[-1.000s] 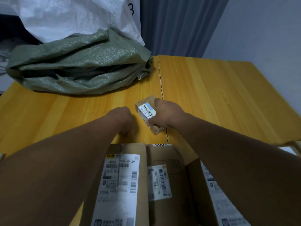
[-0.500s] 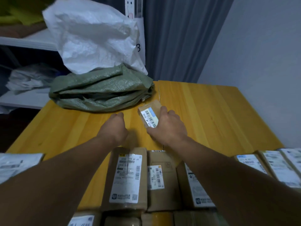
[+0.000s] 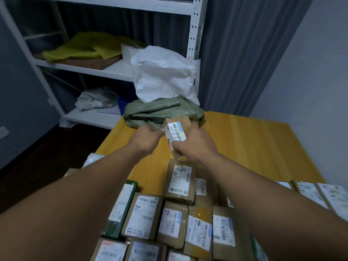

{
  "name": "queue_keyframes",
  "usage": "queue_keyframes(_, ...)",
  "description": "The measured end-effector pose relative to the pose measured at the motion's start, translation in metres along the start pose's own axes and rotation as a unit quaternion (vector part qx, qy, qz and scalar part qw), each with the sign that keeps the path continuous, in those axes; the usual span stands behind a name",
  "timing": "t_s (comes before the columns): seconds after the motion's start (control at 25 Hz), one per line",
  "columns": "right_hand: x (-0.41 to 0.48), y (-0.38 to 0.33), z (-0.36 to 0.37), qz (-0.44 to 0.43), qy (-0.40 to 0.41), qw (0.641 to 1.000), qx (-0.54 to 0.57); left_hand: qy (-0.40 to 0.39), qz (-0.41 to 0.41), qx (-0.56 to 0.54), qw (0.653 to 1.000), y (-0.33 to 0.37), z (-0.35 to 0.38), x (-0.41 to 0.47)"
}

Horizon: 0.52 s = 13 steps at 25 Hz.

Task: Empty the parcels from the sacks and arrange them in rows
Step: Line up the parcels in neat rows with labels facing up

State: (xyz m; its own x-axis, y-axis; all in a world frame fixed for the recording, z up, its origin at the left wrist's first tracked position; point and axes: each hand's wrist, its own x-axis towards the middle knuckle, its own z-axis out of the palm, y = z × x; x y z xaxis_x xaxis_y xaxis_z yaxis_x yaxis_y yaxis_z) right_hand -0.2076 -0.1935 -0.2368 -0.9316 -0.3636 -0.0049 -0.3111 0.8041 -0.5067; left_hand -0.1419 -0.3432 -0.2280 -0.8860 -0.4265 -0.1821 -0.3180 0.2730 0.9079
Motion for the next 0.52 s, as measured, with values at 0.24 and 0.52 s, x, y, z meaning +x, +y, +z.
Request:
queue_keyframes(0.24, -0.068, -0.083, 0.006, -0.001, -0.020, 1.000, 0.012, -0.017, -0.073, -0.157, 0.985, -0.012, -0.048, -0.069)
queue_keyframes(0.52, -0.122, -0.135, 0.025, 0.052, -0.045, 0.991, 0.111, -0.033, -0.099, -0.203, 0.974, -0.054, -0.107, -0.098)
